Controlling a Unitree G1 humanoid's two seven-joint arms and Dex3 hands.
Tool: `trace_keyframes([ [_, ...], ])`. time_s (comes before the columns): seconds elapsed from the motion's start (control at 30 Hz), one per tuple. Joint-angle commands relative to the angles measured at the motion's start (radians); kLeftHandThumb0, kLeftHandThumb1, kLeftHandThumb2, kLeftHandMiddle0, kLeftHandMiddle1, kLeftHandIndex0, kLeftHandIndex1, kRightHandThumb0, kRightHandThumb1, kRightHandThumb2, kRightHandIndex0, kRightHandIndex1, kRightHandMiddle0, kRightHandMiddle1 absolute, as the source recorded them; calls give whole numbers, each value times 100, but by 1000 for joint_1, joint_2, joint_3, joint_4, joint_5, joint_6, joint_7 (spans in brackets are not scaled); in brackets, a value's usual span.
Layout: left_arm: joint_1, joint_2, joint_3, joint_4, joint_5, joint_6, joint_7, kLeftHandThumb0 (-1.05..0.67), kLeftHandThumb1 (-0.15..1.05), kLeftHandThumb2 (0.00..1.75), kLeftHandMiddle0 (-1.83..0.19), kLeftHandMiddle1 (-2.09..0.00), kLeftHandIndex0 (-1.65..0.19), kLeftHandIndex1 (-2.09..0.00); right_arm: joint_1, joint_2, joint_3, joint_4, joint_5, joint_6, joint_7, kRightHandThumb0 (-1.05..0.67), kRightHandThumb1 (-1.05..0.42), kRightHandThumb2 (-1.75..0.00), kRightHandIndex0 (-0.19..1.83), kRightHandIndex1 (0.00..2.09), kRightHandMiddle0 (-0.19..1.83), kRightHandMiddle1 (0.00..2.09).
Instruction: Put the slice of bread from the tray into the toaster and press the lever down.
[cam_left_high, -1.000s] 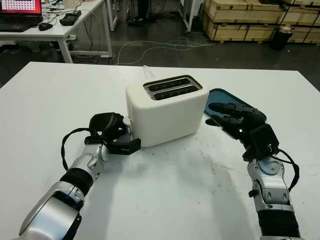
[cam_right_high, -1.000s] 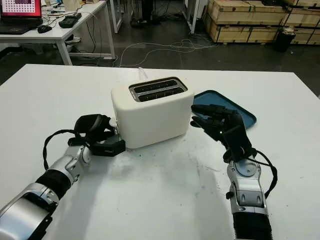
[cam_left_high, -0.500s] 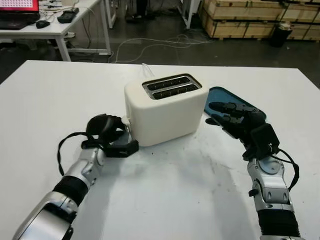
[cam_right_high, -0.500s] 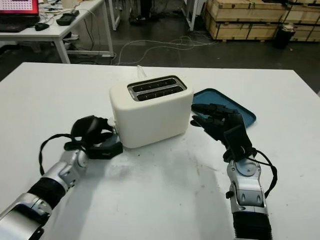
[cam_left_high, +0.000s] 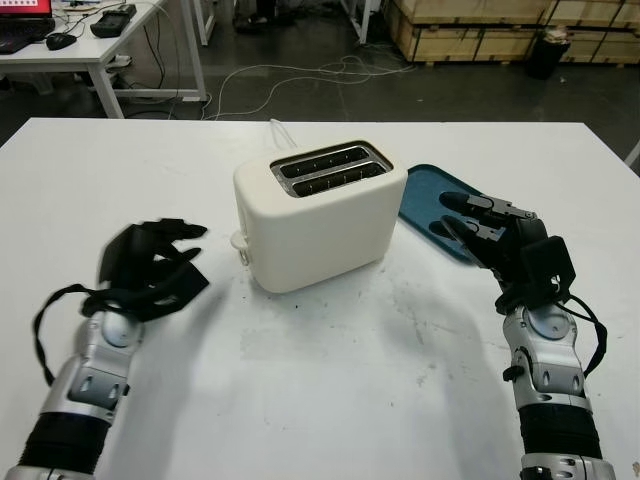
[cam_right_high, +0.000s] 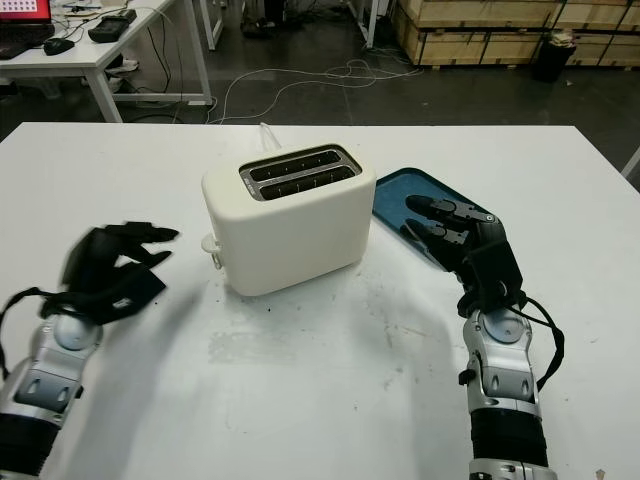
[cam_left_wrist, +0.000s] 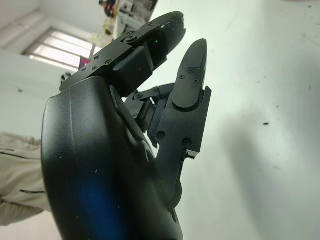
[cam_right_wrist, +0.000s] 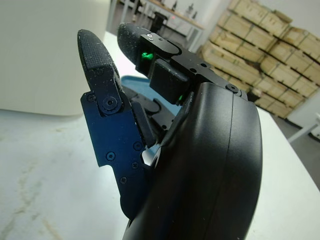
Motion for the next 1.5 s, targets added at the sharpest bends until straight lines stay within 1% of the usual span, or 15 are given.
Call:
trace_keyframes([
  [0.0, 4, -5, 28, -54, -18, 30, -25, -37, 92, 1, -55, -125, -93, -8, -36, -24, -12, 31, 6, -25, 0, -59, -83, 0, 98, 35, 108, 1],
  [0.2, 4, 2, 58, -139, -26, 59, -70, -42, 92, 2, -56, -121, -91, -7, -96, -70, -16, 106, 0, -14, 3, -62, -83, 0, 95, 33, 108, 0],
  [0.33, -13, 16, 61, -190, -21, 63, -104, -49, 91, 1, -59, -121, -93, -9, -144, -117, 3, 137, -30, 6, 9, -63, -82, 0, 92, 31, 107, 0],
  [0.4, -24, 26, 61, -213, -17, 64, -126, -51, 91, 0, -60, -123, -94, -10, -168, -138, 11, 157, -40, -3, 17, -61, -82, 0, 92, 30, 105, 0],
  [0.47, -39, 34, 57, -243, -6, 84, -150, -52, 90, 0, -61, -123, -96, -11, -192, -159, 22, 165, -54, -4, 24, -62, -82, 0, 92, 29, 104, 0],
  [0.57, -65, 37, 43, -290, 9, 122, -184, -53, 89, 0, -61, -122, -97, -12, -231, -190, 38, 184, -76, -37, 38, -61, -83, 0, 97, 30, 104, 0],
  [0.7, -93, 32, 29, -342, 33, 168, -218, -54, 88, 0, -62, -122, -100, -14, -277, -211, 53, 180, -85, -45, 54, -64, -82, 0, 99, 26, 104, 0],
  [0.8, -110, 48, 28, -373, 36, 192, -256, -52, 87, 0, -61, -122, -100, -15, -313, -230, 55, 182, -73, -49, 99, -60, -82, 0, 100, 25, 102, 0],
  [0.83, -118, 63, 29, -379, 40, 196, -275, -51, 87, 0, -62, -122, -101, -16, -324, -239, 59, 183, -83, -50, 105, -59, -82, 0, 104, 27, 102, 0],
  [0.9, -131, 88, 33, -383, 45, 199, -303, -49, 86, 0, -63, -122, -101, -17, -338, -251, 67, 180, -101, -44, 105, -61, -82, 0, 106, 27, 103, 1],
  [1.1, -190, 167, 35, -351, 88, 195, -358, -49, 83, 0, -72, -107, -103, -22, -372, -283, 98, 178, -137, -27, 115, -60, -81, 0, 103, 23, 100, 0],
  [1.2, -210, 177, 34, -337, 99, 202, -368, -49, 82, 0, -75, -99, -102, -23, -385, -294, 112, 196, -159, -50, 117, -60, -81, 0, 101, 21, 98, 0],
  [1.3, -222, 180, 33, -330, 104, 208, -378, -49, 81, 0, -77, -96, -102, -23, -400, -304, 124, 230, -175, -91, 120, -60, -81, 0, 102, 21, 98, 0],
  [1.47, -224, 193, 31, -319, 122, 216, -392, -51, 82, 0, -79, -93, -103, -23, -417, -319, 145, 252, -209, -102, 117, -61, -81, 0, 103, 19, 99, 0],
])
